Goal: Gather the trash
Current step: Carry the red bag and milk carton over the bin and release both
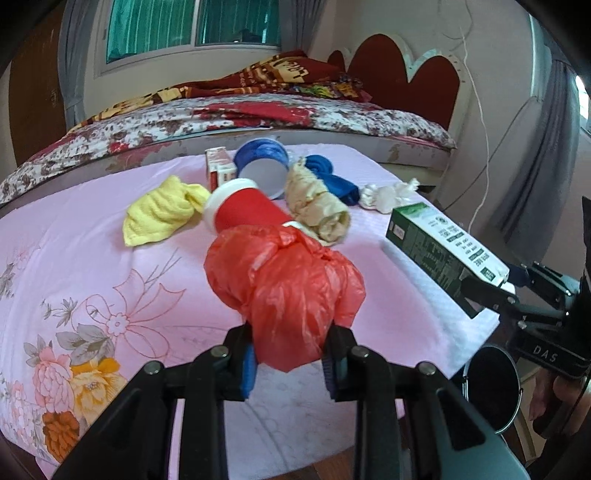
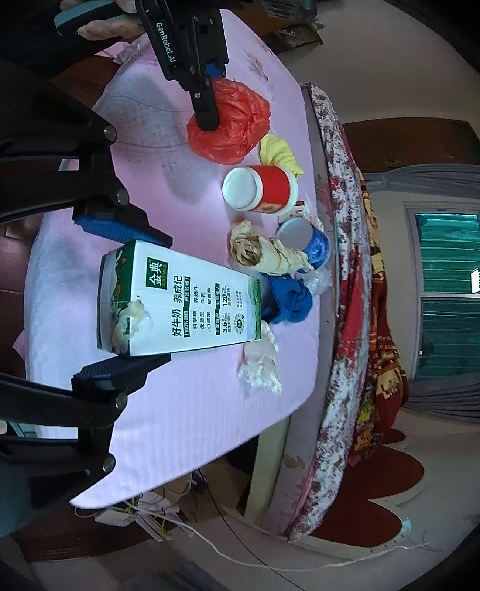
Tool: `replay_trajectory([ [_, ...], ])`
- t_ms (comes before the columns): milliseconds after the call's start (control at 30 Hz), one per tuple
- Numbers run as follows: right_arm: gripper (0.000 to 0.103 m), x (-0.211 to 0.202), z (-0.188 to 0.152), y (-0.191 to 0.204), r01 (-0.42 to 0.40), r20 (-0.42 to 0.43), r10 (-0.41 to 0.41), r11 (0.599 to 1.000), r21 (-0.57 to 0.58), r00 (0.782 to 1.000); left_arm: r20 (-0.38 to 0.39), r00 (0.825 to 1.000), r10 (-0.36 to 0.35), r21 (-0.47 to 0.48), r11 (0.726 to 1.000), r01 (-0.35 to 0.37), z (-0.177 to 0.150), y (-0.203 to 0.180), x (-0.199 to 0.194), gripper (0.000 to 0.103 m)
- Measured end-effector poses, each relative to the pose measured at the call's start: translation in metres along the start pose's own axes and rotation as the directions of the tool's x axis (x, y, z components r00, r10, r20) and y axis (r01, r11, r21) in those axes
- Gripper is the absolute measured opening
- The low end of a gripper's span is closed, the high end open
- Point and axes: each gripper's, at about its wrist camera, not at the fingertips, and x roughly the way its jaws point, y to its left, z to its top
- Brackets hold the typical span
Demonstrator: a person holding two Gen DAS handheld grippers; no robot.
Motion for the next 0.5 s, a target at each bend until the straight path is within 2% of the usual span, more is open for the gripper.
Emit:
replay_trajectory([
  [267,0.056,-0.038,-0.006,-0.014,0.037,0.038,-0.037,0.999,0.002,0.999,0.023,0.999,-0.033,0.039,0.999,0.032,-0.001,-0.026,-0.01,0.029],
  [500,0.056,-0.075,-0.031,-0.046,0.103,0.041,-0.105,0.994,0.044,0.994,0.036,0.995,-0.093,0.1,0.991,0.089,-0.003,-0.064,-0.016,0.029],
])
